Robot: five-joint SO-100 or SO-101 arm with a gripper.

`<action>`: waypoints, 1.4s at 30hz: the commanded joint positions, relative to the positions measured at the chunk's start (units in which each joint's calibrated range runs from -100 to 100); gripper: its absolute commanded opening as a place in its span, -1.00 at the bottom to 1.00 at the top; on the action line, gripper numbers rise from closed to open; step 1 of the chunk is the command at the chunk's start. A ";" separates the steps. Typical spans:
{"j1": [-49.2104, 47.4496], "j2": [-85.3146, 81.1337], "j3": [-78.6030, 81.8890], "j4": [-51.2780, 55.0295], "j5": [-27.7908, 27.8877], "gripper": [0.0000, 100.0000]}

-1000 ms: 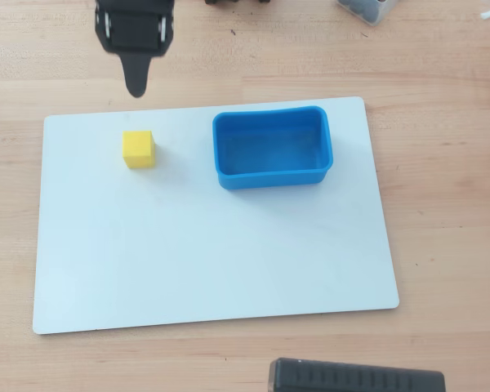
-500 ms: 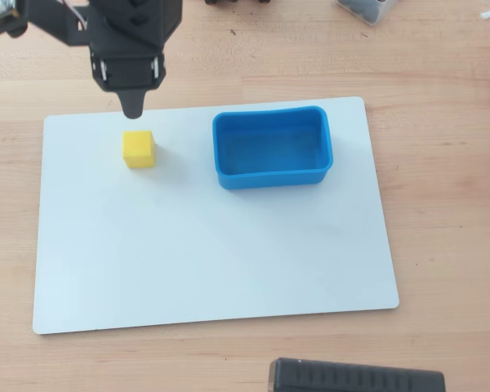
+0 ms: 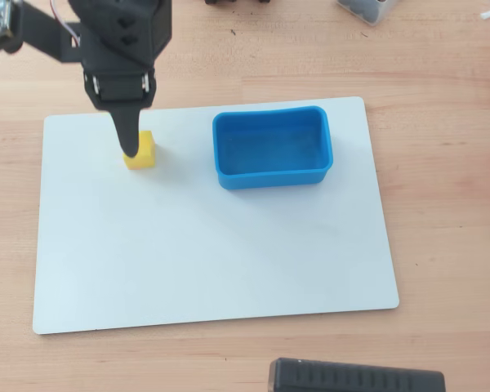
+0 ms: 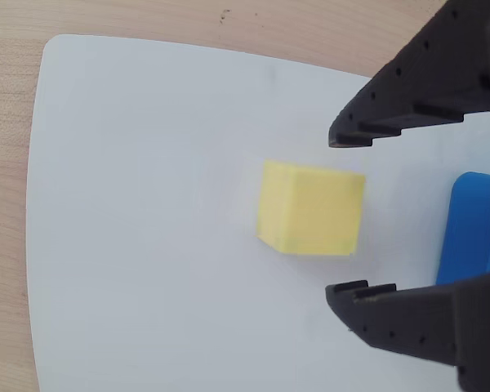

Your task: Pick up yellow cube and drop it in the blue rectangular bin

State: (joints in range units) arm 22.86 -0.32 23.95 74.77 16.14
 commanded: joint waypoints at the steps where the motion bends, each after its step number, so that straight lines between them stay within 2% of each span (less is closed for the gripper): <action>1: -0.47 1.30 -9.04 -1.52 -0.73 -0.55; 25: -3.47 10.96 -9.04 -7.55 -2.10 -0.56; 34: -4.42 10.50 -9.04 -6.97 -2.15 -0.83; 42: -5.45 2.79 -12.31 -0.86 -4.64 -0.86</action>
State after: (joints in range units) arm 19.23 11.50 21.78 69.84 13.46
